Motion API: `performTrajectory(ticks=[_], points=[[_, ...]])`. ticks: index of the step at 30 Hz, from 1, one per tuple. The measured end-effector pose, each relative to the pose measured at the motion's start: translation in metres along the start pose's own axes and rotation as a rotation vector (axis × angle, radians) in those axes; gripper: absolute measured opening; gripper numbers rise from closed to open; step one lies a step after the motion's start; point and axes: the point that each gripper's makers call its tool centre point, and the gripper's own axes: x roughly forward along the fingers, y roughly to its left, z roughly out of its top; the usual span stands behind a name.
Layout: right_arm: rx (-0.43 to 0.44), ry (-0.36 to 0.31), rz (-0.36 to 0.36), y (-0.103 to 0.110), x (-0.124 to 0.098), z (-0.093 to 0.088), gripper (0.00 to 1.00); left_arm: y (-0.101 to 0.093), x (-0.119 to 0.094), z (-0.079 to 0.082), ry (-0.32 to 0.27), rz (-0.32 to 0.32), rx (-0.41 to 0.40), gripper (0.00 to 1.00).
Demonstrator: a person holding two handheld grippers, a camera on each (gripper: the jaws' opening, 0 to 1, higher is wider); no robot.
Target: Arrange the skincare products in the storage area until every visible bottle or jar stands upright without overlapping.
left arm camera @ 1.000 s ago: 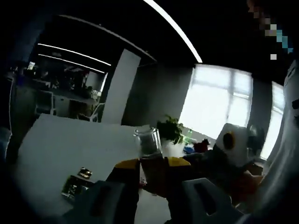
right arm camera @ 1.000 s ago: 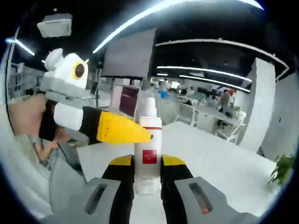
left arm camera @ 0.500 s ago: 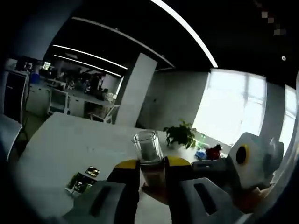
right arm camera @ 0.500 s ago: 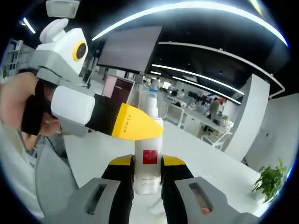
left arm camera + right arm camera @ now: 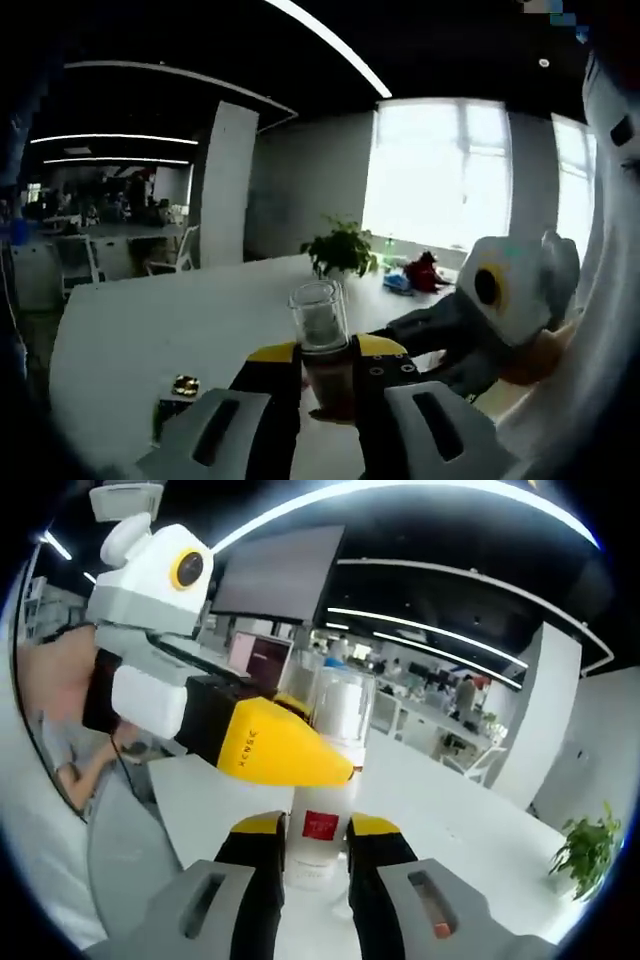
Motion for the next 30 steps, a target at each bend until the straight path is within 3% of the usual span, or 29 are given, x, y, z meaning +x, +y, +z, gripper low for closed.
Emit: performTrajectory(ticks=[4, 10, 17, 22, 30], points=[[0.016, 0.011, 0.003, -0.003, -0.007, -0.009, 0.24, -0.012, 0.008, -0.004, 0.014, -0.098, 0.05, 0.15], [0.032, 0.05, -0.016, -0.007, -0.012, -0.025, 0.24, -0.024, 0.02, -0.012, 0.034, -0.187, 0.127, 0.15], [0.05, 0.12, -0.039, -0.009, -0.014, -0.054, 0.25, -0.034, 0.034, -0.033, 0.076, -0.318, 0.191, 0.15], [0.047, 0.189, -0.062, -0.013, -0.017, -0.078, 0.24, -0.036, 0.043, -0.05, 0.104, -0.366, 0.171, 0.15], [0.072, 0.228, -0.047, -0.01, -0.007, -0.095, 0.24, -0.035, 0.054, -0.07, 0.16, -0.389, 0.187, 0.15]])
